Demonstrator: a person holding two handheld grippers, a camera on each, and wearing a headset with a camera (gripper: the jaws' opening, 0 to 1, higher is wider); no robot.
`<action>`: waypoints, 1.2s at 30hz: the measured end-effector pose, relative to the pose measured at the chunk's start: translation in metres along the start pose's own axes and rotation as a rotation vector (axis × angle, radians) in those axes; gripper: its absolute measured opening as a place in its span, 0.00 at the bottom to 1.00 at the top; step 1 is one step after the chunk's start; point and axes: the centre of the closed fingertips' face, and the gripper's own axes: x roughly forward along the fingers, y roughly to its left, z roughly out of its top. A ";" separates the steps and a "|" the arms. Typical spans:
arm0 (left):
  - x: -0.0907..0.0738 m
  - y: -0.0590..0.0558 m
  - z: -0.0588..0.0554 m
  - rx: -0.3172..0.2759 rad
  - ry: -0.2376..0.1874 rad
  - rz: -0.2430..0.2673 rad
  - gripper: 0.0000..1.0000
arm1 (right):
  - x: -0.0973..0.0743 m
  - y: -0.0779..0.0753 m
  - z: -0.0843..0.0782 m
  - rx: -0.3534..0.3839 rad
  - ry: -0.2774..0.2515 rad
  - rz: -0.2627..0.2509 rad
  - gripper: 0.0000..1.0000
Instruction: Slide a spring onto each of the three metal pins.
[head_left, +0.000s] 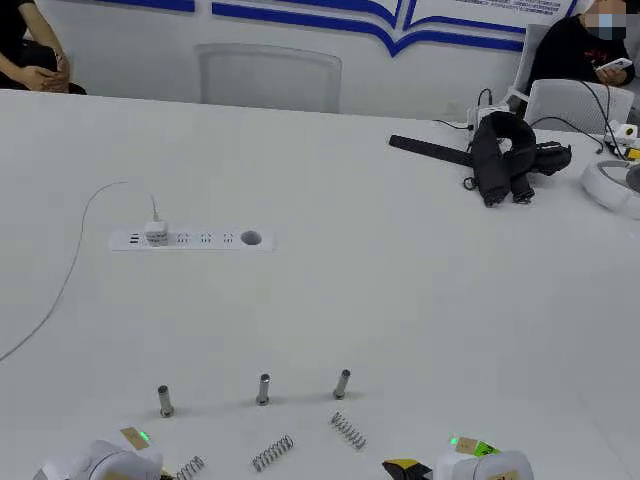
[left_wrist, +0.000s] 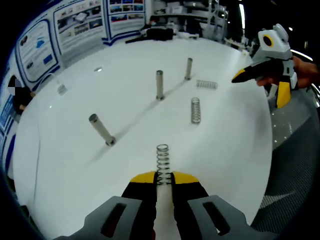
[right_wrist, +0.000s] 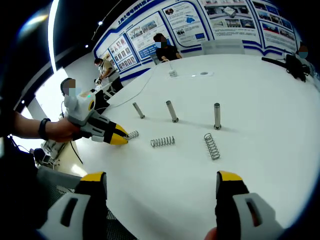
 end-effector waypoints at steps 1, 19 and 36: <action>0.000 0.000 0.000 0.005 -0.001 0.001 0.11 | 0.000 0.000 0.001 0.000 -0.002 0.000 0.91; -0.013 -0.004 0.004 -0.064 -0.014 -0.015 0.10 | 0.000 0.011 0.008 -0.002 -0.018 0.045 0.89; -0.036 -0.035 0.037 -0.013 -0.082 -0.066 0.10 | 0.005 0.027 0.016 0.005 -0.031 0.106 0.82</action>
